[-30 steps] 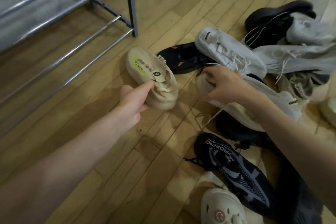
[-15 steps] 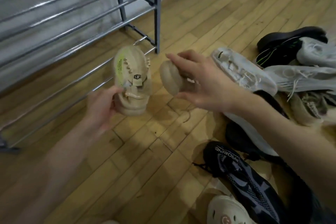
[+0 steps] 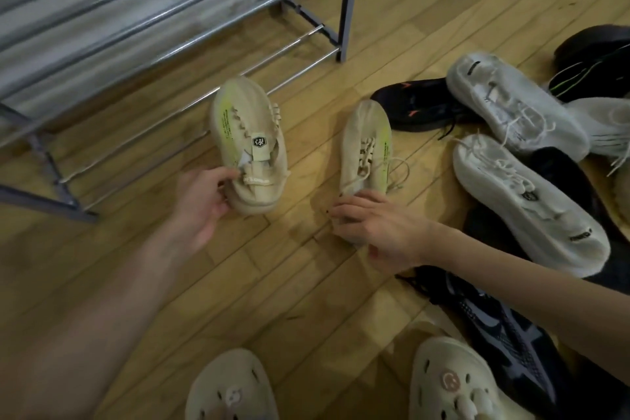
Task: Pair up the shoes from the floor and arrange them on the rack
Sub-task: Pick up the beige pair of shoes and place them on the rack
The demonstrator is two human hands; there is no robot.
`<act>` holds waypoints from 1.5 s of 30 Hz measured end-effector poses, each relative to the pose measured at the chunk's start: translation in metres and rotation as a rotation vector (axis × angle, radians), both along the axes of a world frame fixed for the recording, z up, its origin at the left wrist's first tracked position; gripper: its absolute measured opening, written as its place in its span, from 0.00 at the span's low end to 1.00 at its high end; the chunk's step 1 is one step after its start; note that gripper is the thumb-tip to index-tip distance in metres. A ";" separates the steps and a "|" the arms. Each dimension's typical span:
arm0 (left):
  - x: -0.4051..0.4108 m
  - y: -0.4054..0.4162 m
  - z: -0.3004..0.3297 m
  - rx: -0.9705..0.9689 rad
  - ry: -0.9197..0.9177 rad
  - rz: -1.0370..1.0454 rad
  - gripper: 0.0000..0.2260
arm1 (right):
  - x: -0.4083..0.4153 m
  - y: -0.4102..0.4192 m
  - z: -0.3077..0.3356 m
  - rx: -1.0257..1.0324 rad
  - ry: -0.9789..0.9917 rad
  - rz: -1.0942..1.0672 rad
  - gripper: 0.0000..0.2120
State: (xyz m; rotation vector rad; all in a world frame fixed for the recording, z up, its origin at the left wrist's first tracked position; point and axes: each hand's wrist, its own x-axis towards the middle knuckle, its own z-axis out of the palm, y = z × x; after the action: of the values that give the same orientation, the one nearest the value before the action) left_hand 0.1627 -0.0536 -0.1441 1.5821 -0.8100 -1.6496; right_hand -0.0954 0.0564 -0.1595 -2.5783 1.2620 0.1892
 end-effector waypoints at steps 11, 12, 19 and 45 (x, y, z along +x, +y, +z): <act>0.004 0.001 -0.006 0.069 0.060 -0.054 0.07 | 0.019 -0.007 -0.011 0.039 -0.149 -1.051 0.64; 0.004 0.001 -0.006 0.081 0.063 -0.054 0.06 | 0.015 -0.014 -0.014 0.058 -0.163 -1.074 0.66; 0.000 0.003 -0.001 0.120 0.092 -0.033 0.07 | 0.008 -0.033 -0.011 0.321 -0.308 -1.245 0.72; -0.029 -0.078 0.017 -0.064 0.211 0.020 0.15 | 0.000 -0.175 0.021 -0.099 -0.472 -0.892 0.31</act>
State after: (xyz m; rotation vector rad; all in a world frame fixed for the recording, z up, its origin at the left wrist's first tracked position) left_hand 0.1340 -0.1317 -0.1269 1.3411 -0.7267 -1.7244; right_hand -0.0958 -0.1188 -0.1383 -1.7113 2.0488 -0.6169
